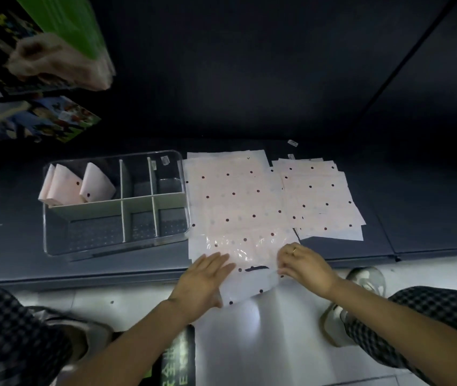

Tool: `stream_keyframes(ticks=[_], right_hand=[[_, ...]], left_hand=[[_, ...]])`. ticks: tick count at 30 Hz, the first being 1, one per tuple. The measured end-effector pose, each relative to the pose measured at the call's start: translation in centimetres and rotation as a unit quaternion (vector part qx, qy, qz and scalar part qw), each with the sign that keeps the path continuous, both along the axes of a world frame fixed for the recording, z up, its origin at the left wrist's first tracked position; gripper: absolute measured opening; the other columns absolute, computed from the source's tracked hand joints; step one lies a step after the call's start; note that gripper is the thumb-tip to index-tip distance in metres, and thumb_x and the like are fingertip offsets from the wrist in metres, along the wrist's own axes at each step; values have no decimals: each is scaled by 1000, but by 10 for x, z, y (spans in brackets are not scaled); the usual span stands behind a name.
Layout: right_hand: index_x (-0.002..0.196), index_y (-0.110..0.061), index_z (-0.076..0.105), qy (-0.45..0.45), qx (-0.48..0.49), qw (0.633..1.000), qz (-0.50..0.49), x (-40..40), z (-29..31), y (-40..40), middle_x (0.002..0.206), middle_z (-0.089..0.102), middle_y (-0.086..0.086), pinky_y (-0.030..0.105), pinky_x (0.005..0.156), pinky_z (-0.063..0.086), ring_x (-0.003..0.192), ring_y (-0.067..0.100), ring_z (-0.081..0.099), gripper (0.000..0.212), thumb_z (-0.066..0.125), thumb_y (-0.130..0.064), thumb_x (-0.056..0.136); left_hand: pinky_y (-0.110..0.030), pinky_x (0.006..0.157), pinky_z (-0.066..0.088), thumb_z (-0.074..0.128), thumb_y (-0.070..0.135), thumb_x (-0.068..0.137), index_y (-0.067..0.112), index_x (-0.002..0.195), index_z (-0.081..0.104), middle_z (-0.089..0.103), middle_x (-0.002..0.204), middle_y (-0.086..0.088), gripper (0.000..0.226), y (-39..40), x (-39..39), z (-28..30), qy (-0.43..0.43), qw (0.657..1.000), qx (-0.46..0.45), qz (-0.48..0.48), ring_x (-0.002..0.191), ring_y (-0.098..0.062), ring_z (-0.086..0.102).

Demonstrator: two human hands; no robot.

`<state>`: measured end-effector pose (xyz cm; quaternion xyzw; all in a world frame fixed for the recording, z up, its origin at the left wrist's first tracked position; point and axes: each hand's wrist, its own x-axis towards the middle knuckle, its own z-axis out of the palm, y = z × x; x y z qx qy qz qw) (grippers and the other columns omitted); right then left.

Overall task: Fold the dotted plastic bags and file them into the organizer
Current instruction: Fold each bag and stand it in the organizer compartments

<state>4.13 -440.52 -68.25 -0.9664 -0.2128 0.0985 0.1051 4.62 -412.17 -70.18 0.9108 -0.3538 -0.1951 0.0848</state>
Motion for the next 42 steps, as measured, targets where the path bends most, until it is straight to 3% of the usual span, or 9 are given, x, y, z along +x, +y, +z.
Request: stream_keyframes(ticks=[4,9,13,16,20,26,30,37,42], right_hand=[[93,-18,62,172,54,983,-26,10,11,-5,95,60,-8,21,83,41,92,4,49,16,58,-34,91],[79,-28,58,378,167,909,-61,46,46,-3,75,55,-10,23,69,38,70,4,46,11,62,-27,90],[80,-25,62,452,207,863,-95,89,60,-8,75,58,-18,18,73,35,73,0,48,15,57,-24,94],[79,-24,64,471,225,836,-167,123,56,-9,83,56,-13,19,80,34,83,3,47,15,57,-26,93],[88,-22,64,448,199,833,-255,159,42,-6,91,55,-3,29,77,41,84,14,48,15,56,-33,93],[105,-12,65,287,224,863,-350,181,22,0,111,61,-3,29,89,44,106,19,56,48,48,-55,90],[83,-15,68,169,181,914,-320,175,3,1,100,69,-2,27,89,48,99,16,61,10,59,-19,85],[98,-15,66,75,84,935,-335,163,-2,11,107,66,2,36,92,45,107,23,55,14,53,-16,90],[115,-3,63,-127,76,979,-139,101,6,46,117,63,15,37,96,43,111,35,57,30,59,-13,88]], left_hand=[[-27,116,5,62,38,86,26,147,28,30,152,5,70,-2,5,4,-25,997,-74,18,143,-14,20],[-18,99,37,60,52,85,36,127,55,57,128,19,45,-8,19,30,97,968,-197,118,119,-1,50],[-17,90,45,51,55,83,35,119,58,65,117,9,42,-15,31,47,273,840,-383,270,110,-9,58],[-5,87,37,43,55,83,38,129,47,52,131,18,50,-20,35,47,254,778,-443,366,124,-4,46],[-21,107,23,43,57,87,41,140,29,24,141,36,58,-21,35,37,55,856,-374,352,134,6,23],[-26,116,-9,34,57,94,20,149,25,5,157,5,67,-25,32,2,-72,983,-130,111,146,-17,1],[-39,110,10,47,57,89,14,144,37,28,152,-8,71,-26,33,-10,-105,993,-18,50,139,-28,29],[-44,111,32,23,63,91,26,146,33,31,150,-15,67,-26,34,-12,-96,995,14,25,138,-31,30],[-45,113,-21,1,68,86,37,143,-22,-30,151,-10,69,-28,35,-17,-78,996,34,10,137,-31,-32]])
